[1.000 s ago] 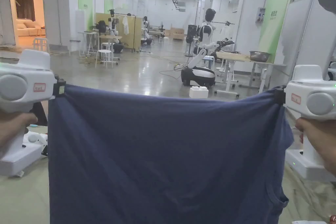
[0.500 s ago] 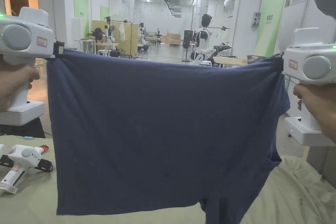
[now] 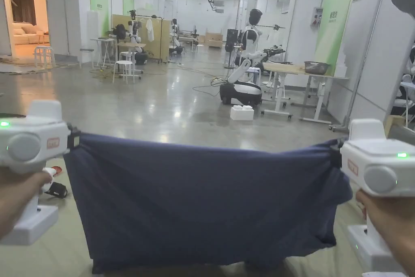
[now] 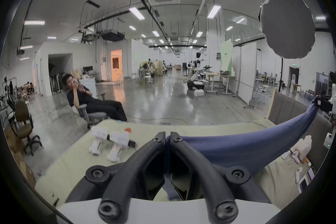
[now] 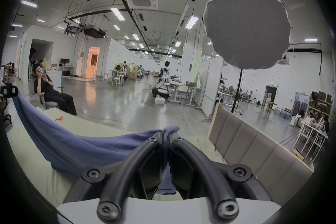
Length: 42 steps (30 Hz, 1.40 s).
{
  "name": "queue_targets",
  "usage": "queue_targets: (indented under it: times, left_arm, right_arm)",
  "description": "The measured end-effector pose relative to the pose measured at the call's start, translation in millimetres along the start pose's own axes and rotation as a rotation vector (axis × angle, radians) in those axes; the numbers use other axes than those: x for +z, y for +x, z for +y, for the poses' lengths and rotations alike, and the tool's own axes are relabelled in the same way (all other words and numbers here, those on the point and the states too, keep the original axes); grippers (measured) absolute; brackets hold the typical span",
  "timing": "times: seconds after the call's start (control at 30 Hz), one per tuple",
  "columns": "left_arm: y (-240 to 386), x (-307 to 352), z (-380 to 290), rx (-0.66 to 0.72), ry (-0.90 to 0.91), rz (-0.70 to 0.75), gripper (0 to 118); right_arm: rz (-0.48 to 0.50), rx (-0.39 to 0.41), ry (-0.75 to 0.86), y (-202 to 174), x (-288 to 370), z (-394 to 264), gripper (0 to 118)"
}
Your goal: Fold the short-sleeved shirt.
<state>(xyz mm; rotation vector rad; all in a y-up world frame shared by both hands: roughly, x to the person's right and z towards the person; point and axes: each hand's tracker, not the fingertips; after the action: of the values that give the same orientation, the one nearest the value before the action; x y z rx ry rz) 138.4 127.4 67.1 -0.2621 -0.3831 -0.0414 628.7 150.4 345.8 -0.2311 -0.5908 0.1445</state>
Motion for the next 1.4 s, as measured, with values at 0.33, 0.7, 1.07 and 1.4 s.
queue_targets:
  times: [0.33,0.7,1.07,1.4]
  left_arm:
    - [-24.7,84.7,-92.9,0.061,-0.022,-0.045,0]
    - [-27.3,193.0,-198.6,0.024,-0.131,-0.043,0]
    - [-25.2,216.1,-320.2,-0.016,-0.452,-0.008,0]
    - [-23.8,204.7,-362.9,-0.064,-0.658,0.019,2]
  right_arm:
    - [-0.005,0.047,-0.077,-2.4,108.8,-81.4,4]
    - [0.042,0.099,-0.268,-8.2,210.1,-167.7,4]
    - [0.094,0.120,-0.580,-28.5,241.5,-282.5,4]
    - [0.110,0.112,-0.777,-32.7,227.5,-336.2,11]
